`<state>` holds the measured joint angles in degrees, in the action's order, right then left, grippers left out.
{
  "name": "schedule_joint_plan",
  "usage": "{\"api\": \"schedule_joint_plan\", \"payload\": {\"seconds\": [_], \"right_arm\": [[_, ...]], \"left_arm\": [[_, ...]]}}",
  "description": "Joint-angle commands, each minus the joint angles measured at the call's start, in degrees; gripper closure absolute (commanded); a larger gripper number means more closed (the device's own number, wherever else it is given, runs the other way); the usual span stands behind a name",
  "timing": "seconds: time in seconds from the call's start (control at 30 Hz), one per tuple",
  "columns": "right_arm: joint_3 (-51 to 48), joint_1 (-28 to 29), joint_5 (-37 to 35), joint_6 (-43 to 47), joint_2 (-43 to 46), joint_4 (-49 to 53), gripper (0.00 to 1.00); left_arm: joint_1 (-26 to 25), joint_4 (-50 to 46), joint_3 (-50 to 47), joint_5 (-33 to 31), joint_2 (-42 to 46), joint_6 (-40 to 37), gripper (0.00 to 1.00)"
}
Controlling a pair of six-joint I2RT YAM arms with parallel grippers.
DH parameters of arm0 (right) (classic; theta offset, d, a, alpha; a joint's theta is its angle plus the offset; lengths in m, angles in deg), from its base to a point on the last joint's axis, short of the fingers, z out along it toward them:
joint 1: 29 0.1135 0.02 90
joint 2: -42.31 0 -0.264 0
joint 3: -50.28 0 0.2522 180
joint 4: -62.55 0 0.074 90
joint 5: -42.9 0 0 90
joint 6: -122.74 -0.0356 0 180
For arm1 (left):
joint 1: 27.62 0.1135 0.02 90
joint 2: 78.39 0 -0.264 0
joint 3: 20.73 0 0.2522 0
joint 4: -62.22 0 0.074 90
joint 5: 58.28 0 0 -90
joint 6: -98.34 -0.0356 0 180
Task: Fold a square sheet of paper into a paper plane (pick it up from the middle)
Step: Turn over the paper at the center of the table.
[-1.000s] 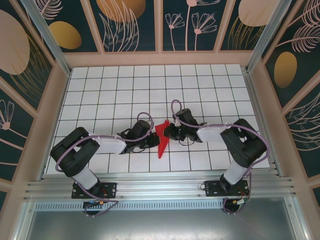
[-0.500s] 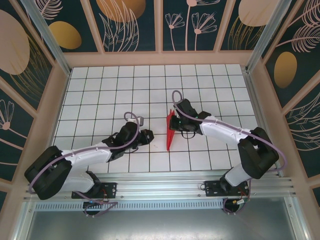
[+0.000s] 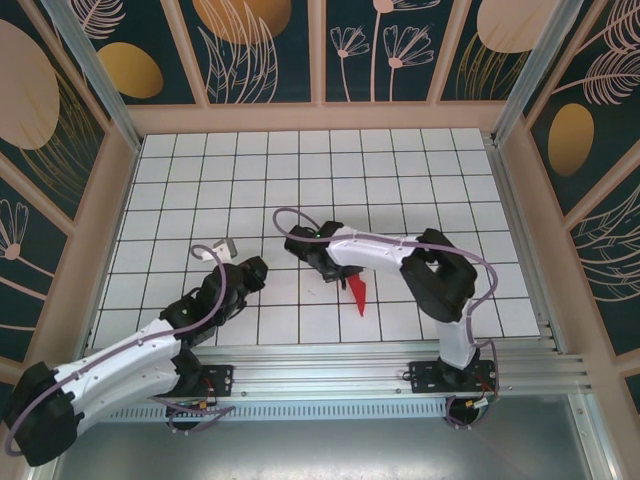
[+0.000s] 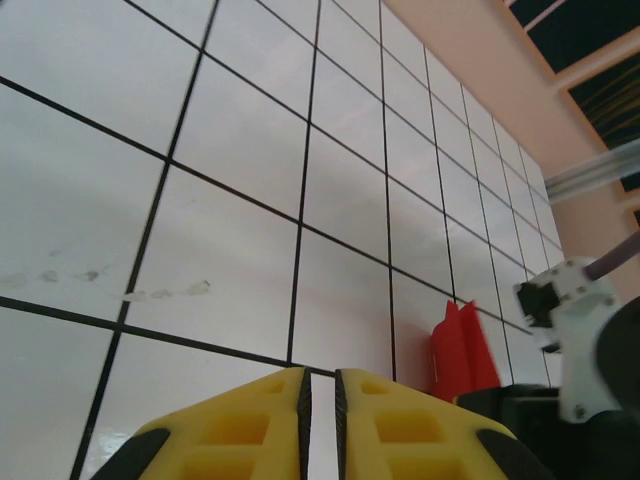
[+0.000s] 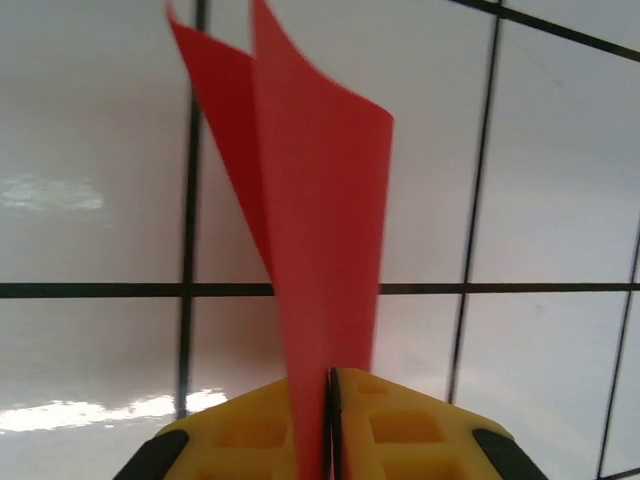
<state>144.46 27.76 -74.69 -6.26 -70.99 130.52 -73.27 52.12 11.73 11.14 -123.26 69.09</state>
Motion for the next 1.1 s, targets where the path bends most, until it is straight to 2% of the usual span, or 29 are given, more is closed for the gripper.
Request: {"api": "schedule_joint_plan", "payload": {"seconds": [0.0, 0.17, 0.23, 0.3, 0.53, 0.7, 0.77, 0.9, 0.93, 1.0, 1.07], "right_arm": [[6.05, 2.07, -0.55, -1.59, -3.83, 3.49, 0.83], [10.70, 3.71, 4.04, -0.15, -7.92, 1.16, 0.73], [10.34, 3.81, 7.14, 0.57, -7.46, -1.35, 0.64], [8.90, 3.81, 10.01, 1.46, -5.50, -4.40, 0.59], [-2.91, 2.42, 16.56, 3.34, 9.99, -17.51, 0.39], [-17.61, -2.08, 26.39, 3.59, 23.13, -30.50, 0.37], [-22.96, -4.51, 30.84, 3.75, 27.48, -34.41, 0.42], [-32.57, -8.97, 40.50, 4.72, 33.92, -41.74, 0.73], [-34.00, -9.69, 41.58, 4.94, 34.74, -42.43, 0.77], [-36.59, -11.31, 44.35, 5.15, 35.69, -44.20, 0.84], [-38.09, -12.26, 46.84, 5.42, 35.70, -45.88, 0.87]], "left_arm": [[0.25, -6.14, -1.42, -6.35, 4.36, 2.27, 0.82], [0.28, -8.95, -1.23, -6.79, 6.65, 1.92, 0.79], [0.29, -8.89, -1.21, -6.50, 6.52, 1.57, 0.79], [0.24, -8.68, -1.04, -6.07, 6.29, 1.01, 0.79], [0.24, -4.69, -1.65, -2.62, 4.54, -0.86, 0.74], [0.22, -0.81, -0.97, 1.75, 0.12, -2.21, 0.73], [0.23, 0.92, -0.64, 3.64, -2.07, -2.47, 0.72], [0.22, 5.52, 0.32, 8.74, -7.72, -3.03, 0.72], [0.15, 6.62, 0.50, 10.02, -9.24, -3.00, 0.73], [0.18, 9.33, 0.72, 12.80, -12.77, -2.56, 0.73], [0.14, 12.00, 0.77, 15.54, -16.10, -1.81, 0.73]]}}
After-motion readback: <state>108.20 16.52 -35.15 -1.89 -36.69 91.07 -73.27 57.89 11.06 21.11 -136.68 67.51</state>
